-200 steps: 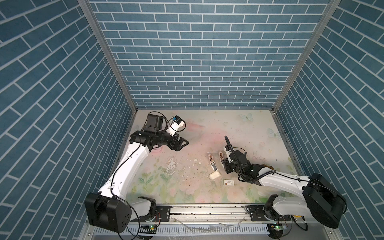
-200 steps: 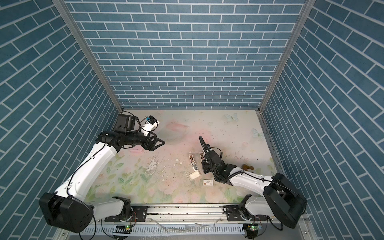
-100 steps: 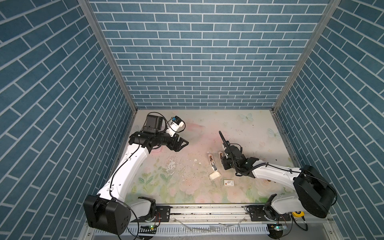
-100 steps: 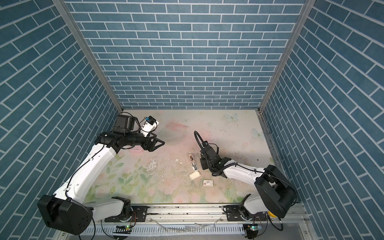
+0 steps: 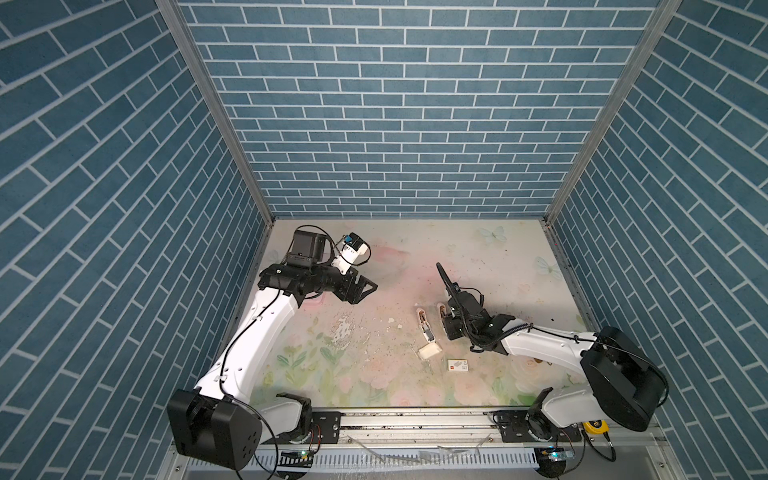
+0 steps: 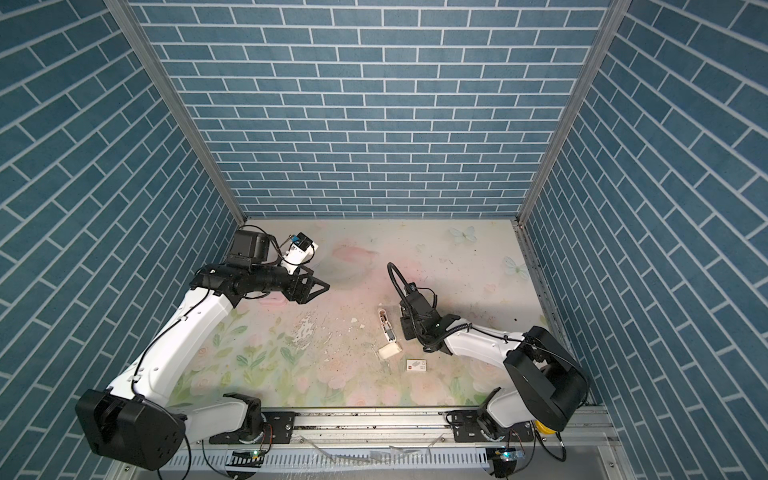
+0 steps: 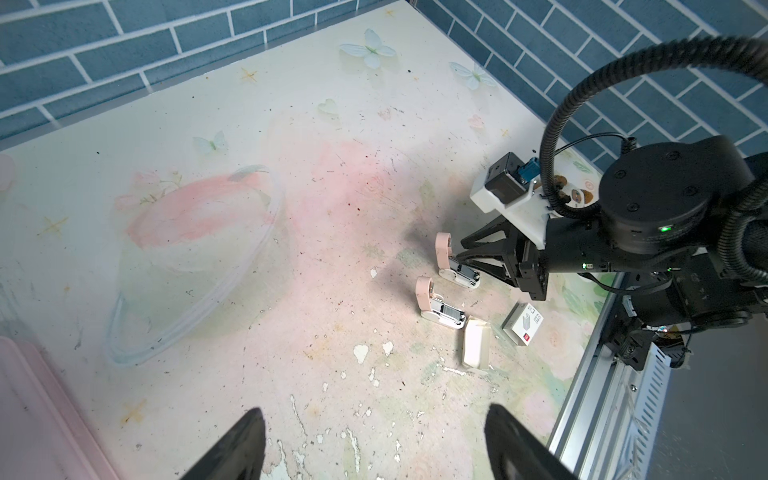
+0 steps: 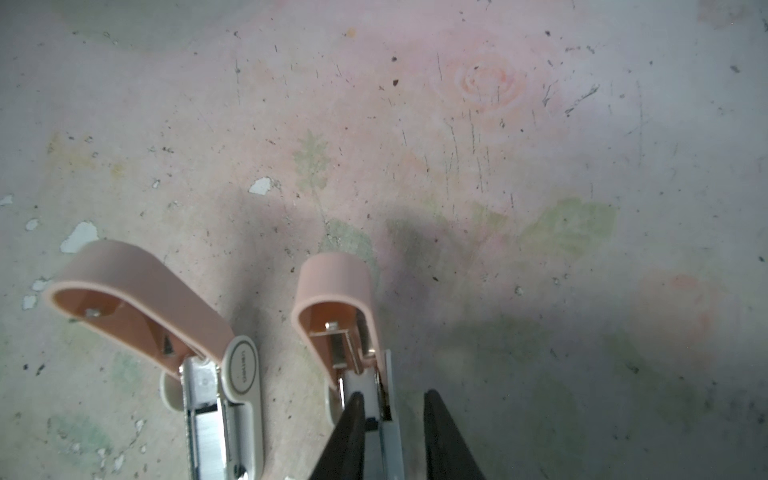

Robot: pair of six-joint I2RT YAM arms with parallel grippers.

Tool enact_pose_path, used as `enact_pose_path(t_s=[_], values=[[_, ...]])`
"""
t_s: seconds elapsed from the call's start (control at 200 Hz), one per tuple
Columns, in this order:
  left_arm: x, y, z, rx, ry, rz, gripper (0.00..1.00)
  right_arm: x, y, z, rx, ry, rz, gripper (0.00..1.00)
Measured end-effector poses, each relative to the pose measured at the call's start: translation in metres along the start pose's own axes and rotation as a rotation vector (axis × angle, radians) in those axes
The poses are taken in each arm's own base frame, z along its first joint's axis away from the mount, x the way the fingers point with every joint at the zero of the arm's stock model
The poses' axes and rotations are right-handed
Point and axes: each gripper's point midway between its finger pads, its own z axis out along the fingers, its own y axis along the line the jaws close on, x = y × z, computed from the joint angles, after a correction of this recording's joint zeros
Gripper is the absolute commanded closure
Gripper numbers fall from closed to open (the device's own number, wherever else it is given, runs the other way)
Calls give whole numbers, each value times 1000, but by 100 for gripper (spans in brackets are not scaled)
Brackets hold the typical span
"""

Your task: Load the staples into the stapler

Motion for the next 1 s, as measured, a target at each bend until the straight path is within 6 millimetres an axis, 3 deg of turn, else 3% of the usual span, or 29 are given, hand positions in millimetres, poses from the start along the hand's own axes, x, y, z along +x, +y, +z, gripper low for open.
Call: enact_pose_path(t_s=[1.0], values=[[0,-1,-1,-1,-3,2,16,13,-3,6,6,31,-6,73]])
